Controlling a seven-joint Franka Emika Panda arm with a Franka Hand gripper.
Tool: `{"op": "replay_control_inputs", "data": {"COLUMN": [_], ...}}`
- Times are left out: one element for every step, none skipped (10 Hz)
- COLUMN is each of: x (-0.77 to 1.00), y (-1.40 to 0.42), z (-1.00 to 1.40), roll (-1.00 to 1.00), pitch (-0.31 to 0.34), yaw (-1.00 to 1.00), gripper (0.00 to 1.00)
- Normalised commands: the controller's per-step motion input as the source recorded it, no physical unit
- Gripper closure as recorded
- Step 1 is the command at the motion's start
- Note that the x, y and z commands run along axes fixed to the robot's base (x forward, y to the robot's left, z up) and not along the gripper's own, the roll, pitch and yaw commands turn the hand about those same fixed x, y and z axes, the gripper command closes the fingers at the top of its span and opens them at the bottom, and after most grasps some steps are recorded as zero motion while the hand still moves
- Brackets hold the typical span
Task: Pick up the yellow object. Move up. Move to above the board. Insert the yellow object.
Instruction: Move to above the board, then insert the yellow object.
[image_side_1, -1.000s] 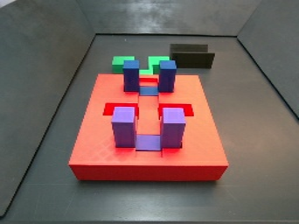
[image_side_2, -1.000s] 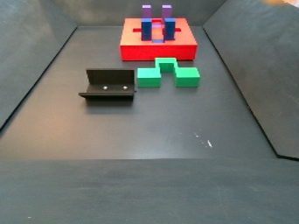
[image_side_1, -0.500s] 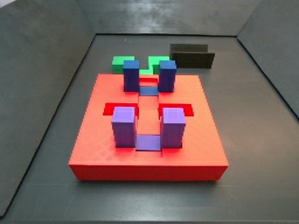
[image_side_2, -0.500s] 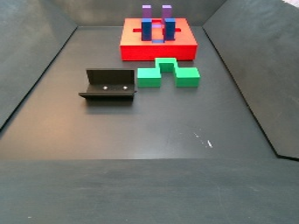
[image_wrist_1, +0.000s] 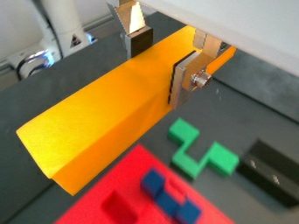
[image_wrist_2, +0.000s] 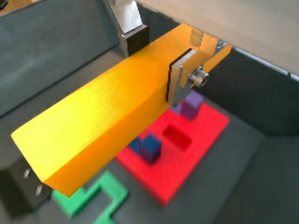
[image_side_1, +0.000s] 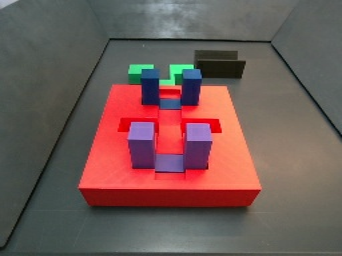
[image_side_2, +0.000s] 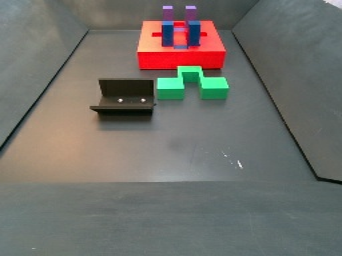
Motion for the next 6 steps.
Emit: {"op": "replay_control_inputs", "data": {"x": [0.68, 0.34, 0.18, 0.0, 0.0, 0.0], "y": [-0.8, -0.35, -0.2, 0.0, 0.0, 0.0], "z": [0.14, 0.08, 0.07, -0.05, -0.05, -0.05], "roll": [0.05, 0.06, 0.04, 0.01, 0.01, 0.02], "pitch": [0.137, 0.138, 0.072, 0.0, 0.0, 0.0], "yaw": [0.01, 0.01, 0.01, 0.0, 0.0, 0.0], "gripper": [1.0, 1.0, 1.0, 1.0, 1.0, 1.0]}}
